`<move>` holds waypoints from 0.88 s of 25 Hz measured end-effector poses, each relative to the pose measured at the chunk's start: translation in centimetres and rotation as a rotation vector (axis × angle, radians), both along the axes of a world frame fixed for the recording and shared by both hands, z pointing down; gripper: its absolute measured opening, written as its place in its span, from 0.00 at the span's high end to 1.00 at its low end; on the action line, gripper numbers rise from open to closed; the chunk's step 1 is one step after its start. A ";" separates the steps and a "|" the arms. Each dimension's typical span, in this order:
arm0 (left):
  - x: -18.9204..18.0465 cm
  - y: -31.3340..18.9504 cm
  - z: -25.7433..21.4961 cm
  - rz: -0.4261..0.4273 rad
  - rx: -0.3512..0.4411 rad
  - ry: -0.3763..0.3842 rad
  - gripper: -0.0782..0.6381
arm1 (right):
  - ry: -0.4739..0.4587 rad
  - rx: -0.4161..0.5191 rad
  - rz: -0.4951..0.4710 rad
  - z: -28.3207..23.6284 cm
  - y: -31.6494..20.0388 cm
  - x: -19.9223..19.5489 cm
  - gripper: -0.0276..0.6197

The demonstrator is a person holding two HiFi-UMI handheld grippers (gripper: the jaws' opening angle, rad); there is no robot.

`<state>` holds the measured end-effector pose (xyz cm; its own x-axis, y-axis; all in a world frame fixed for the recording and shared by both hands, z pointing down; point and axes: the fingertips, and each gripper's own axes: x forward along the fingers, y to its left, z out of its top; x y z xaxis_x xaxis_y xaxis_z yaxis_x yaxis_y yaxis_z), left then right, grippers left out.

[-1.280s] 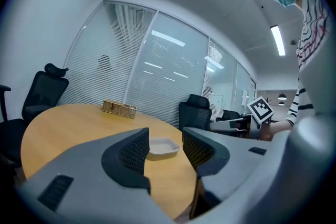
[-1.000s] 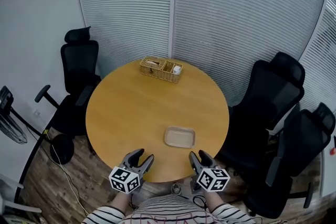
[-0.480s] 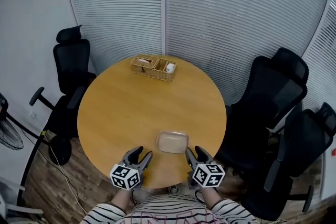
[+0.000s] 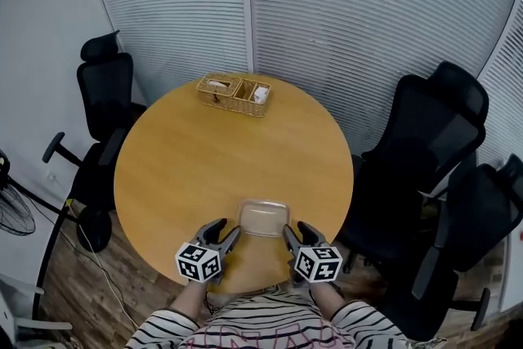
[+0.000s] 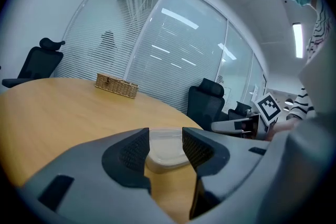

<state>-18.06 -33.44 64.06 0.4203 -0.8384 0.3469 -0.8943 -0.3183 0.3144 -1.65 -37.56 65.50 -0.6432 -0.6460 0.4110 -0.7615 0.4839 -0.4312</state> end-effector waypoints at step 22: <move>1.3 -4.2 6.0 0.058 -0.144 0.031 0.58 | 0.109 -0.058 -0.040 5.1 -2.8 -2.2 0.65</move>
<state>-16.71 -37.69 70.02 0.4788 -0.7550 0.4480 -0.8650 -0.3183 0.3880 -3.86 -40.32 70.64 -0.6180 -0.5935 0.5157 -0.7856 0.4918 -0.3755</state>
